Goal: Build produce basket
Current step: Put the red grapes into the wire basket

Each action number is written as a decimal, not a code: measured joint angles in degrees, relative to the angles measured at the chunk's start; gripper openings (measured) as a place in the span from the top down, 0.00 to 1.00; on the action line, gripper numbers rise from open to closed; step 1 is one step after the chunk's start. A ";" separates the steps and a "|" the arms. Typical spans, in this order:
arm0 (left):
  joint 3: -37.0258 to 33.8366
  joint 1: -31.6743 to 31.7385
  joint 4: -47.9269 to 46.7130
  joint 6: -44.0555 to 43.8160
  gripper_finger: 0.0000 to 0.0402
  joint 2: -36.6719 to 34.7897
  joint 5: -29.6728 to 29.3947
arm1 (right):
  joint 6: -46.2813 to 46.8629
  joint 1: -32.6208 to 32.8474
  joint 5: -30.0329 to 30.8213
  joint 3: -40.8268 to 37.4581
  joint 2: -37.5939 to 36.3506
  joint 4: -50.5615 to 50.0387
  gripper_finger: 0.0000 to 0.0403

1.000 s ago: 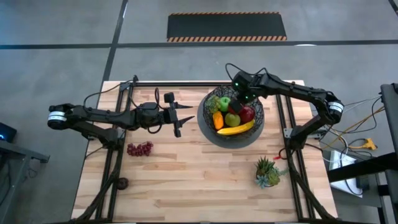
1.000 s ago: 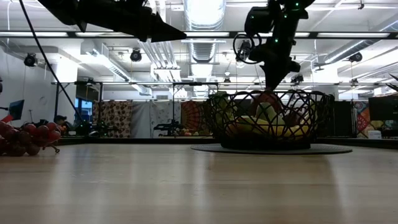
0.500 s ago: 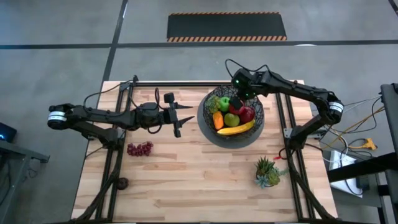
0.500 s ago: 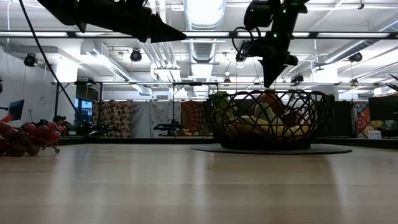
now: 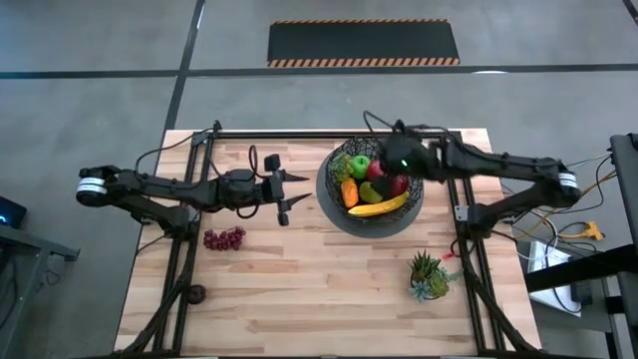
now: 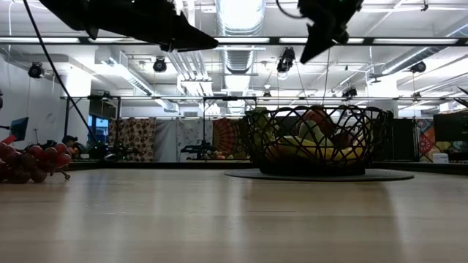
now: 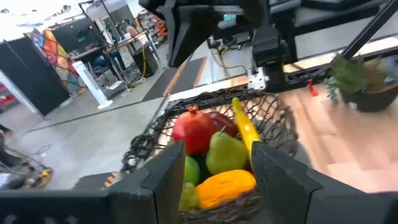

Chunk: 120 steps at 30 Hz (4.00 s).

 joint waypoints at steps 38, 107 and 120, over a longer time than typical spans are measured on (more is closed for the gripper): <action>10.58 -6.72 -93.66 -35.12 0.58 1.99 4.39 | -16.18 12.26 5.43 -33.78 -23.07 36.02 0.98; 8.60 -6.69 -61.54 -28.87 1.00 -15.07 -8.95 | -14.94 12.28 -0.60 -34.28 -22.99 35.60 0.98; 8.53 -6.63 -25.43 -9.75 1.00 -17.49 -12.26 | -15.11 12.28 -0.60 -34.28 -23.01 34.82 0.98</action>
